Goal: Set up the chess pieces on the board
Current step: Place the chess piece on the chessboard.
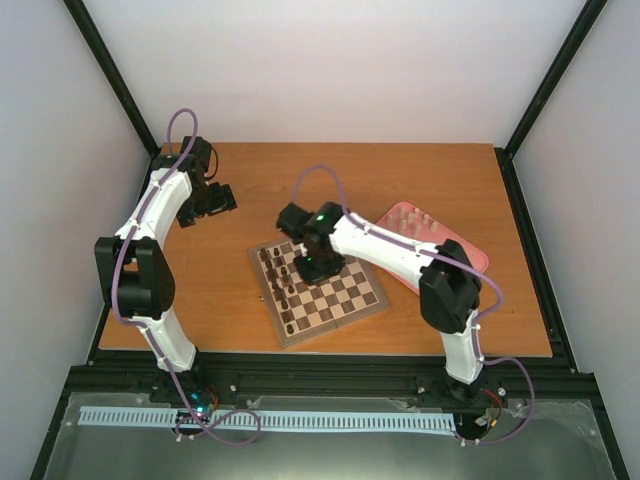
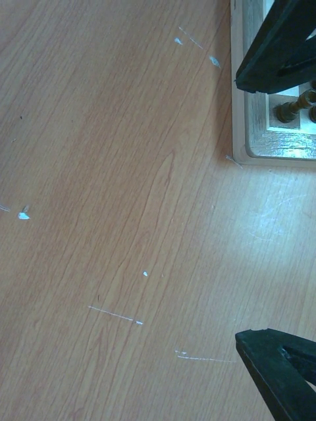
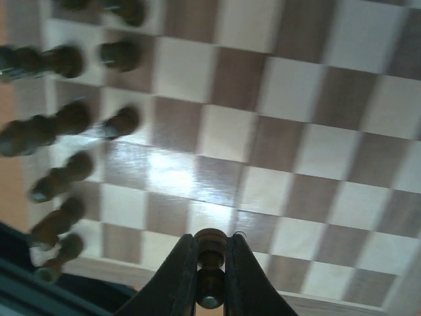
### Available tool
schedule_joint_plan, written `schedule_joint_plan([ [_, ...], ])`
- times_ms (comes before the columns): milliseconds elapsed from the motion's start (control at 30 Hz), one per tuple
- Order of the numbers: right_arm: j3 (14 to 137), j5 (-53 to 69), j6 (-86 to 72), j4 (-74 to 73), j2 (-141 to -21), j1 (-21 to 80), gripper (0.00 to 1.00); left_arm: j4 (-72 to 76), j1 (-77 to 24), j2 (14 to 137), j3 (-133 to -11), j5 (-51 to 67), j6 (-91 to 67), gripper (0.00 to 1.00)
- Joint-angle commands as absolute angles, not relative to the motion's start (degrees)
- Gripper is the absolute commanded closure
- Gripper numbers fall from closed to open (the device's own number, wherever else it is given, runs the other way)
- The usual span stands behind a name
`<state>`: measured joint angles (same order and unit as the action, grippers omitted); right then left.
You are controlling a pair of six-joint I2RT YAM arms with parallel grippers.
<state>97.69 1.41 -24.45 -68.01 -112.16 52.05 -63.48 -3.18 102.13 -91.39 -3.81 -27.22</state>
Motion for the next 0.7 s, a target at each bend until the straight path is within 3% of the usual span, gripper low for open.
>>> schedule_joint_plan([
  [0, 103.8, 3.1, -24.2, -71.4, -116.3, 56.8, 0.97, -63.3, -3.5, 99.8, -92.4, -3.3, -27.4, 0.0],
  [667, 106.7, 5.4, -20.5, -67.9, -124.4, 59.8, 0.97, -63.0, -3.5, 99.5, -91.7, -3.6, -27.3, 0.0],
])
